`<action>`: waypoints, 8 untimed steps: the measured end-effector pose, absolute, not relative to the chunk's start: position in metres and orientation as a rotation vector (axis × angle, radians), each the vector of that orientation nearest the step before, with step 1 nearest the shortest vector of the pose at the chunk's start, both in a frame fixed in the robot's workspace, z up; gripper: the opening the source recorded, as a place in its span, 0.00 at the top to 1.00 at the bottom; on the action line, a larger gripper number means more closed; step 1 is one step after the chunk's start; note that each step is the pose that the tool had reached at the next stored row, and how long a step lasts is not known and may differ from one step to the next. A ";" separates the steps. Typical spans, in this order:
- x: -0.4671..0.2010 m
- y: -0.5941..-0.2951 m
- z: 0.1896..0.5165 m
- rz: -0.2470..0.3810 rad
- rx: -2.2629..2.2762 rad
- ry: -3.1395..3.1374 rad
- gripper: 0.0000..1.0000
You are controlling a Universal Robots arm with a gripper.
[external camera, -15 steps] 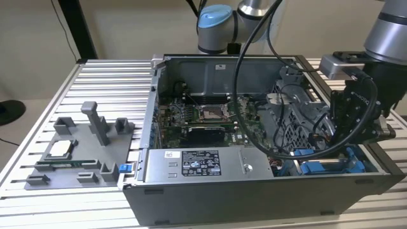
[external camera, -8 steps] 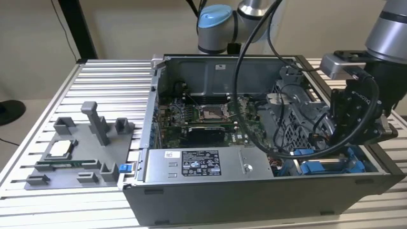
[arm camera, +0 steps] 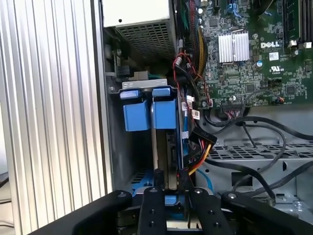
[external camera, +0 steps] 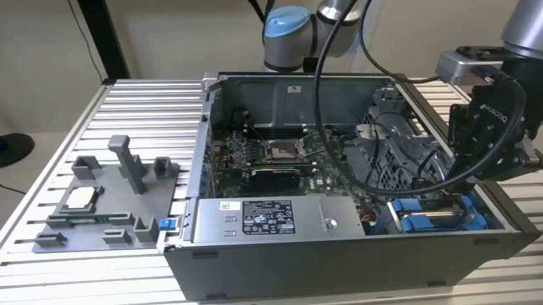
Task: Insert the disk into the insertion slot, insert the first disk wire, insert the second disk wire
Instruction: 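Insert the first disk wire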
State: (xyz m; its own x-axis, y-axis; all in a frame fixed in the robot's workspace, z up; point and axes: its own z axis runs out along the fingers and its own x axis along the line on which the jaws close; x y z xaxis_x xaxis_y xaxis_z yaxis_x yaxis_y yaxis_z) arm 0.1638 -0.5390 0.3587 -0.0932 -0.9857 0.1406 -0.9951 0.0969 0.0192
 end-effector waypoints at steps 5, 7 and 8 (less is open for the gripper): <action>0.164 -0.538 0.363 0.122 2.032 -2.237 1.00; 0.165 -0.538 0.363 0.121 2.033 -2.237 1.00; 0.167 -0.538 0.363 0.120 2.033 -2.237 1.00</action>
